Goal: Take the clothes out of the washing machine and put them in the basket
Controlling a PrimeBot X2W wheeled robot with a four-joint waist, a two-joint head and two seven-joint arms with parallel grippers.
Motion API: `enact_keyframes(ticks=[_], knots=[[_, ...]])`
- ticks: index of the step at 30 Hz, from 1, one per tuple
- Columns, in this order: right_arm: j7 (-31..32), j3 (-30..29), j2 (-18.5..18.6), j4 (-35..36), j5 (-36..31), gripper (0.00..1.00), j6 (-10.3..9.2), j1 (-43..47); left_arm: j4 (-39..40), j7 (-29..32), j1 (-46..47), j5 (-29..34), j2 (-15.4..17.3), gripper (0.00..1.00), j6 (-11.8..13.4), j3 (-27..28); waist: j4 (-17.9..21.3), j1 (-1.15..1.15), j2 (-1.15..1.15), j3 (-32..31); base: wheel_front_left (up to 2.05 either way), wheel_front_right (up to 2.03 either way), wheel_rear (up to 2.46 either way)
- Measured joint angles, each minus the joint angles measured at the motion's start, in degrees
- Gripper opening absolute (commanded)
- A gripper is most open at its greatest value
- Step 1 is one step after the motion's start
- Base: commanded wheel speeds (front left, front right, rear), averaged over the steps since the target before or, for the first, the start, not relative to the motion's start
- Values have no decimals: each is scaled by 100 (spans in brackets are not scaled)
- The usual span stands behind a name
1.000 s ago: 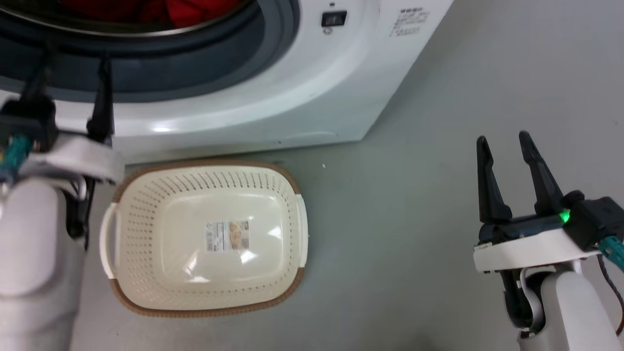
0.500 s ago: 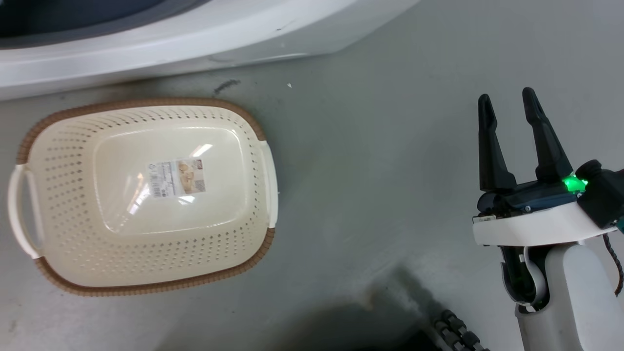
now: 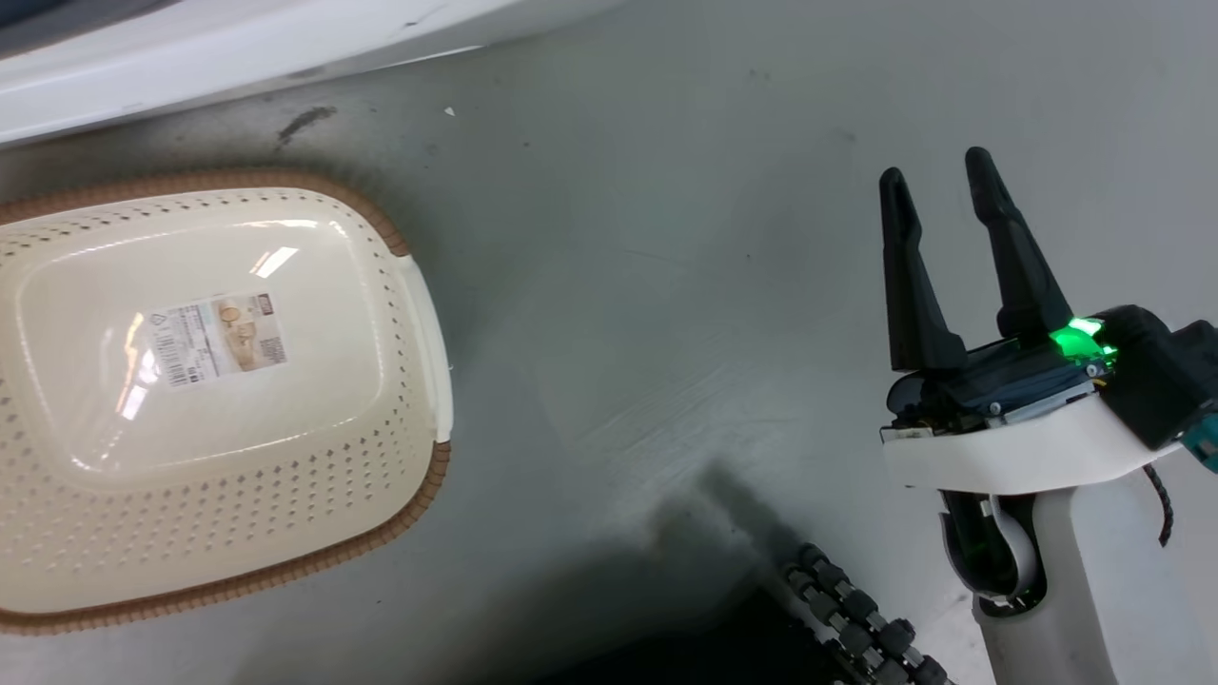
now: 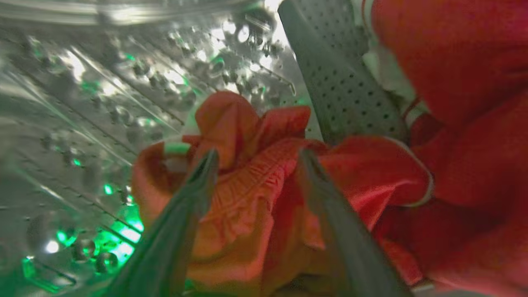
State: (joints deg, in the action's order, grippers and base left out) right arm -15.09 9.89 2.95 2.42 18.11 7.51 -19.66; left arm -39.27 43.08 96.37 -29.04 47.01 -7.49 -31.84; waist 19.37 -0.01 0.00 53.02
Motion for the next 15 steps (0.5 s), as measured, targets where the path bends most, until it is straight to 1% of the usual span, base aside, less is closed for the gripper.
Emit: enact_keyframes(ticks=[3, 6, 11, 15], knots=[[0, 112, 0, 80, 64, 100, 0, 5, -27, 512, 247, -68, 85, 100, 0, -69, 112, 0, 0, 101, 0, 0, 0], [0, 208, 0, 136, 119, 100, 1, 12, -1, 831, 308, -103, 157, 100, 0, -182, 226, 0, 0, 193, 0, 0, 0], [0, 341, -1, 263, 198, 100, 0, 38, 35, 1029, 348, -3, 375, 100, 1, -403, 388, 1, 0, 323, 0, 0, 0], [0, 399, -1, 334, 250, 100, 0, 114, -19, 1025, 409, 2, 397, 100, 51, -389, 472, 2, 0, 374, 0, 0, 0]])
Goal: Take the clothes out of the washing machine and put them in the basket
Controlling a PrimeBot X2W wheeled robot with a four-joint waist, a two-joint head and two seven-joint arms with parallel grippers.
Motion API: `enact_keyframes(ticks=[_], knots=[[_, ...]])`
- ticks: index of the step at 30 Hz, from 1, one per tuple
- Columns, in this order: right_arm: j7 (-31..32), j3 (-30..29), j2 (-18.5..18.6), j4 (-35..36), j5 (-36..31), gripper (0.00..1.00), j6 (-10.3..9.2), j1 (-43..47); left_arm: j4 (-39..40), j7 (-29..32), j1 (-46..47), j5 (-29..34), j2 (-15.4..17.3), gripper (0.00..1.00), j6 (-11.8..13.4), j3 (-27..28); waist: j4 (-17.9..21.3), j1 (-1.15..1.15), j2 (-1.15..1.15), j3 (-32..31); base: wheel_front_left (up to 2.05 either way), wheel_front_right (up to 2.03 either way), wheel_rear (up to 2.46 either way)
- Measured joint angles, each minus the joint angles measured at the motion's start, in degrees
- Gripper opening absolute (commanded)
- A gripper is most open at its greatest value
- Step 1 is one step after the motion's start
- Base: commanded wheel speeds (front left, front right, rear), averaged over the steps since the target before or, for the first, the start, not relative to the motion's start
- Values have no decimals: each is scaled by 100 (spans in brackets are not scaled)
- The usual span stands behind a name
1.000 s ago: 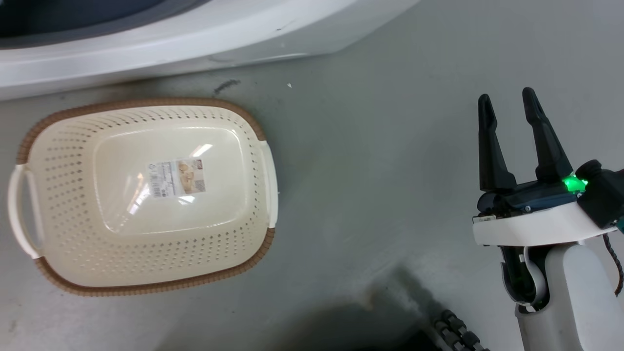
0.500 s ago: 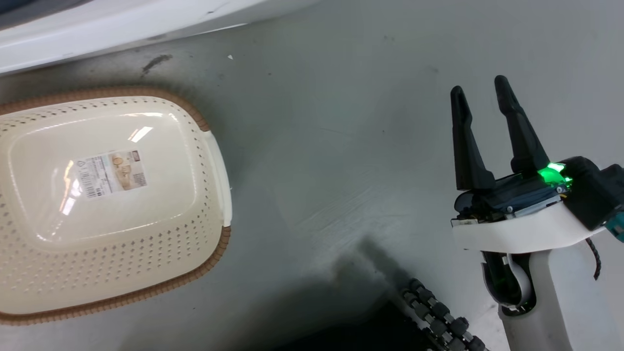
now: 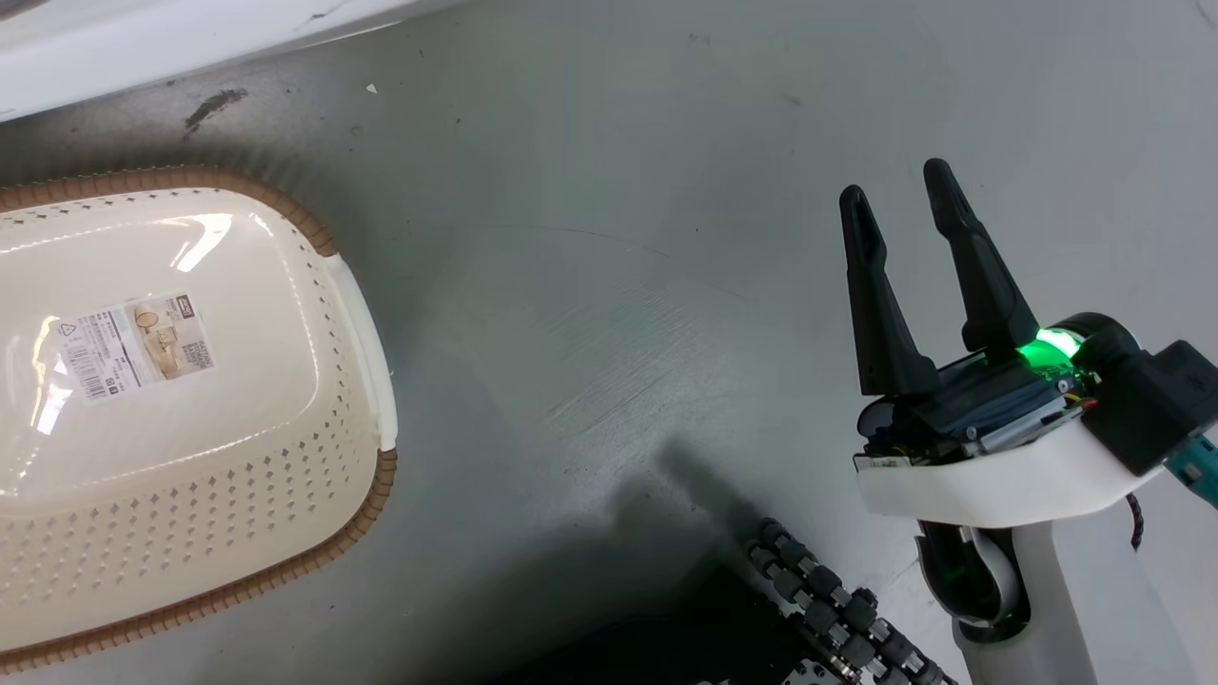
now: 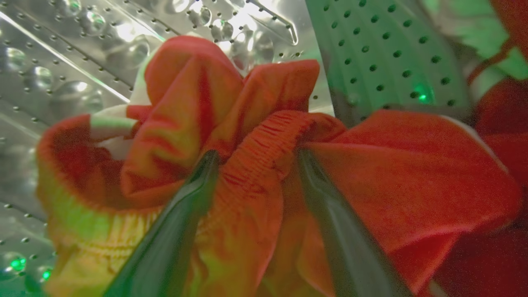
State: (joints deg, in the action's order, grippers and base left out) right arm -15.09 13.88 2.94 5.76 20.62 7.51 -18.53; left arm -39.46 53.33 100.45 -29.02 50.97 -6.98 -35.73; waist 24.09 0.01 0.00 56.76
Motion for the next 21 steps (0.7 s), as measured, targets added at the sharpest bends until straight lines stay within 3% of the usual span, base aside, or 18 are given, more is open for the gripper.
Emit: enact_keyframes(ticks=[8, 9, 10, 21], knots=[[0, -3, 0, 141, 2, 100, 0, 128, -265, 80, 102, -30, -34, 100, 68, -19, 3, 1, 0, 28, 0, 0, 0], [0, -2, 0, 153, 2, 100, 1, 136, -300, 87, 108, -78, -48, 58, 76, 10, 3, 1, 0, 32, 0, 0, 0], [0, -7, 0, 160, 2, 100, 0, 147, -339, 105, 109, -121, -64, 0, 91, 25, 1, 1, 0, 35, 0, 0, 0], [0, -36, 0, 222, -29, 100, 1, 140, -477, -356, 243, -116, -142, 0, 102, 33, -47, 1, 0, 79, 0, 0, 0]])
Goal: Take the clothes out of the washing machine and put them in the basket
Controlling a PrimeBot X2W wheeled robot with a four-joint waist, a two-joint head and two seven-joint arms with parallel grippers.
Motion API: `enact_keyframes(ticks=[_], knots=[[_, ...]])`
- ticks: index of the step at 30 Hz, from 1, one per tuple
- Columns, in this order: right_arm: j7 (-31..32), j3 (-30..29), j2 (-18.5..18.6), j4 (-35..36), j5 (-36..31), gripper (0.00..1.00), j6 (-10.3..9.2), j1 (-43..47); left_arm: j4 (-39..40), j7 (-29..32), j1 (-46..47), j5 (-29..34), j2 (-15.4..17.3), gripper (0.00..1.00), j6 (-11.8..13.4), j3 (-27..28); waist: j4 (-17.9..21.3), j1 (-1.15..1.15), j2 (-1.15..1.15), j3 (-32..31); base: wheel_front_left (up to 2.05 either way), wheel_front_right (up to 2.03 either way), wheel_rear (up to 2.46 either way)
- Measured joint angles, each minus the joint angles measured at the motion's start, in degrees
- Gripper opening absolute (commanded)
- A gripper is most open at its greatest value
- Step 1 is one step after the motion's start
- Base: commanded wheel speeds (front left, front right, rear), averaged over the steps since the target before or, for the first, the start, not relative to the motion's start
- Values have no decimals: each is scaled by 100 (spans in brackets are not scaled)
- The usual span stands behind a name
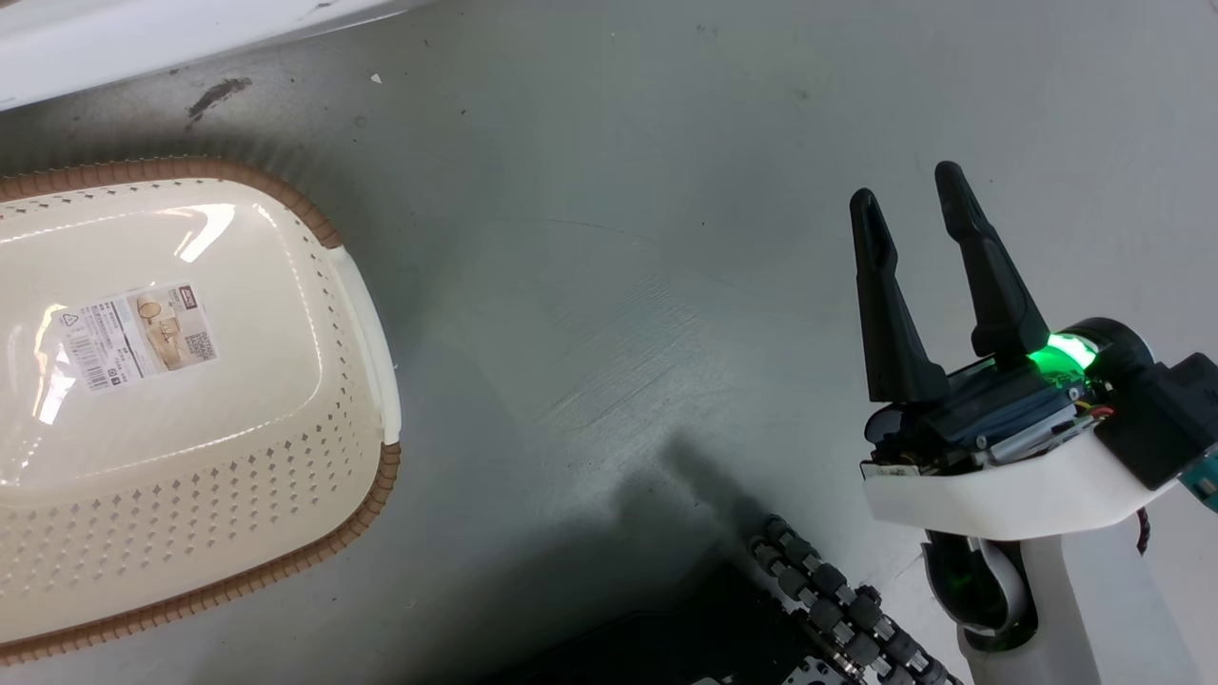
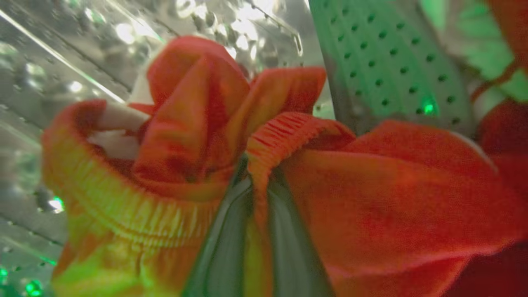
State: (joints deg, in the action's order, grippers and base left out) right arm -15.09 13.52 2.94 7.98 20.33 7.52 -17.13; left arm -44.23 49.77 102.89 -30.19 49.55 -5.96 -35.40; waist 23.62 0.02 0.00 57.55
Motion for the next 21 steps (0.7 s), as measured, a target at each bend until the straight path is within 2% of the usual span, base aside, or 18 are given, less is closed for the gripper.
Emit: enact_keyframes(ticks=[7, 14, 21], knots=[[0, -87, -1, -48, -83, 100, -1, -136, -144, -1128, 57, 238, 2, 0, 58, -48, -12, -4, 0, -126, 0, 0, 0], [0, -425, -2, -151, -218, 100, -1, -165, -543, -2447, -255, 219, -401, 0, 134, -36, -221, -4, 0, -481, 0, 0, 0], [0, -654, -2, -309, -494, 100, -1, -153, -1070, -3657, -903, -29, -831, 0, 38, -8, -510, -4, 0, -1001, 0, 0, 0]])
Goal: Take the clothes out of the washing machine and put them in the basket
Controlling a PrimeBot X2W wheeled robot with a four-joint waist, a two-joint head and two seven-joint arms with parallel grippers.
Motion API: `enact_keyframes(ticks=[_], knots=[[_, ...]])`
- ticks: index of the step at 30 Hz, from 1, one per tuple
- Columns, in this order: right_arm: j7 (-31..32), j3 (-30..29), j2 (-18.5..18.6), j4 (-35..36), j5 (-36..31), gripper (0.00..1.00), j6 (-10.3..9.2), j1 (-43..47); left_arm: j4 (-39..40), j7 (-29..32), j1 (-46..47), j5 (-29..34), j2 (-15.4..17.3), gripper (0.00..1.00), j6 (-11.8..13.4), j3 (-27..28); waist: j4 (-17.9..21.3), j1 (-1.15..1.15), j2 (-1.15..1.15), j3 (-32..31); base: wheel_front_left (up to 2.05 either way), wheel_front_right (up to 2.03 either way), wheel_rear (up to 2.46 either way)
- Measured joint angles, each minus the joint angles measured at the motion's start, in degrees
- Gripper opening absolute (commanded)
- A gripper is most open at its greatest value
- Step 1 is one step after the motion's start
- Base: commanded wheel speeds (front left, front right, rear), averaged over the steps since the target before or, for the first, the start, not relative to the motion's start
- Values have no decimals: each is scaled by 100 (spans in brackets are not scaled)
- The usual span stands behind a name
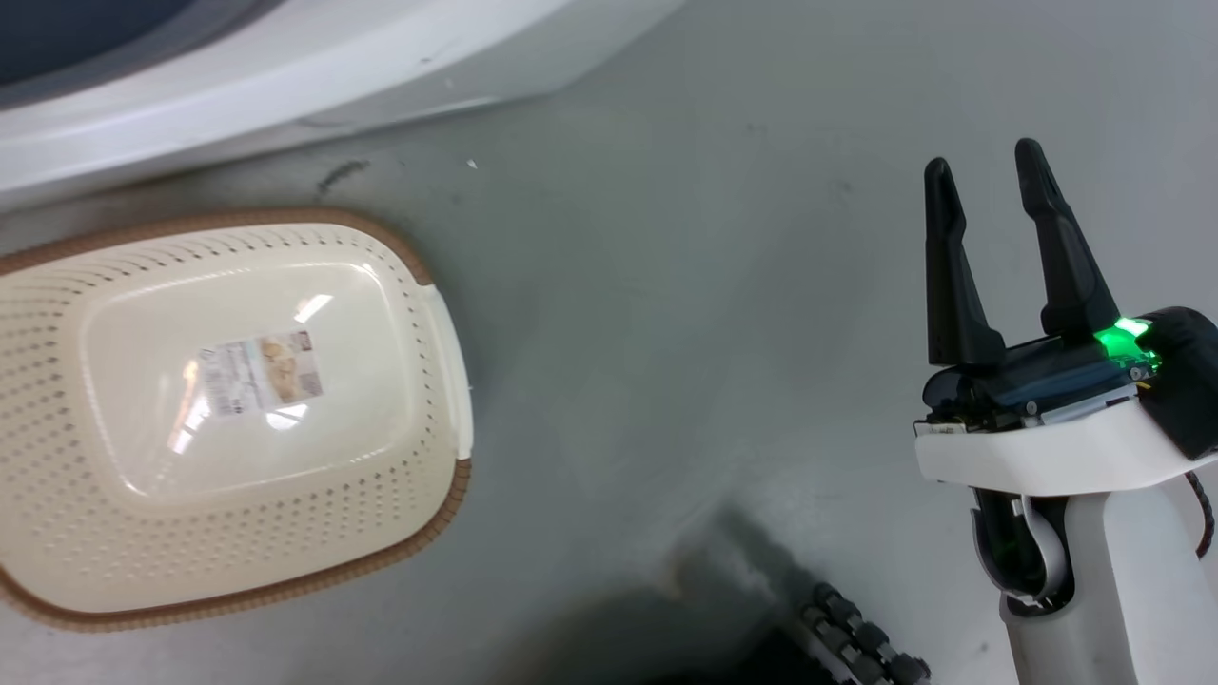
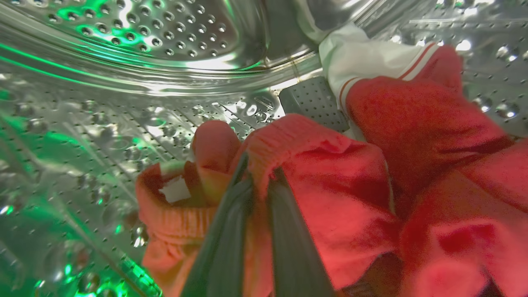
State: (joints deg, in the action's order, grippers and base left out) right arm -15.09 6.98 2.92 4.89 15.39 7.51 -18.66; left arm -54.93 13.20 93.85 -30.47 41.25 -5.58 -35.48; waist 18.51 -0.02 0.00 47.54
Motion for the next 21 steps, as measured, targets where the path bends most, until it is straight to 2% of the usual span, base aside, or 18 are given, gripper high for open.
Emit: enact_keyframes(ticks=[7, 8, 13, 17, 21], knots=[[0, -97, -2, -180, -314, 100, 0, 194, -378, -1088, -889, -287, -564, 0, -97, -1, -333, 1, 0, -637, 0, 0, 0], [0, -131, -2, -271, -409, 100, 1, 296, -497, -1551, -1293, -370, -773, 0, -101, -4, -486, 1, 0, -931, 0, 0, 0], [0, -153, -3, -397, -541, 100, 1, 465, -578, -2326, -1990, -403, -1045, 0, -123, -96, -725, 2, 0, -1450, 0, 0, 0], [0, -192, -2, -478, -613, 100, 0, 578, -454, -2707, -2444, -388, -1168, 0, -37, -113, -907, 3, 0, -1853, 0, 0, 0], [0, -234, -2, -531, -657, 100, 0, 652, -19, -2809, -2839, -369, -1256, 0, 107, 24, -1090, 3, 0, -2220, 0, 0, 0]])
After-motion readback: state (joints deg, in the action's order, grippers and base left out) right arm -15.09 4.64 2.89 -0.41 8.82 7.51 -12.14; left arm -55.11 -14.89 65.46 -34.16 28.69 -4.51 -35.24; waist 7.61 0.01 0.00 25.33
